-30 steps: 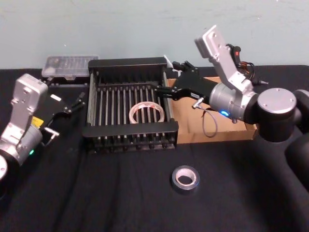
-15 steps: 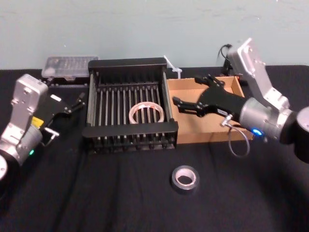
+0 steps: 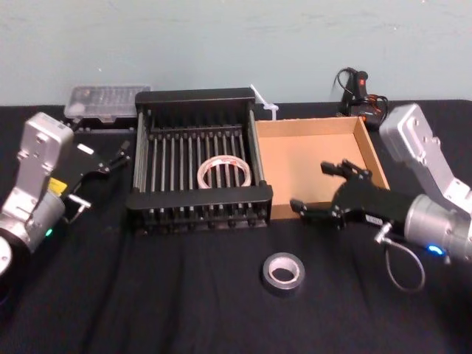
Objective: Pick up the white tape and place it into the black box , Pick up the silver tape and place it into the brown box.
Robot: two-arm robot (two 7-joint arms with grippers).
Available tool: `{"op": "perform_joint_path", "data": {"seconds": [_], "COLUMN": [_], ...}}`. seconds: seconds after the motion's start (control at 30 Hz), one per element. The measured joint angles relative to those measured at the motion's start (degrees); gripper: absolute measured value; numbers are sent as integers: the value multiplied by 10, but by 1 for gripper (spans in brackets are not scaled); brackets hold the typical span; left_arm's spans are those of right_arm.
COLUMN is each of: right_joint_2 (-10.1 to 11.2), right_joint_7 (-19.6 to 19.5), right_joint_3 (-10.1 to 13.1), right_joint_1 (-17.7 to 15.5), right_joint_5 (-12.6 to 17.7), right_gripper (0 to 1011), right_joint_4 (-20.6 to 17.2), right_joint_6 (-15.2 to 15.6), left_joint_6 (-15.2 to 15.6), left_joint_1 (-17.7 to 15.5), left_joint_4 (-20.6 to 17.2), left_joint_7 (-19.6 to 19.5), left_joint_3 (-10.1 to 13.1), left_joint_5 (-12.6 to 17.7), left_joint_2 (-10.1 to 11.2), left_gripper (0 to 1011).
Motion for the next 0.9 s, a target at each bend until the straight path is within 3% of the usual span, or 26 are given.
{"op": "perform_joint_path", "data": {"seconds": [0.3, 0.9], "right_joint_2": [23, 18], "right_joint_7": [8, 23], "right_joint_3": [-16, -65], "right_joint_1": [-16, 8], "right_joint_5": [5, 3], "right_gripper": [1000, 1000], "right_joint_4": [-3, 32], "right_joint_6": [17, 49], "left_joint_6": [0, 0], "left_joint_1": [0, 0], "left_joint_4": [0, 0], "left_joint_7": [0, 0], "left_joint_3": [0, 0], "left_joint_5": [0, 0], "left_joint_2": [0, 0], "left_gripper": [1001, 1001]}}
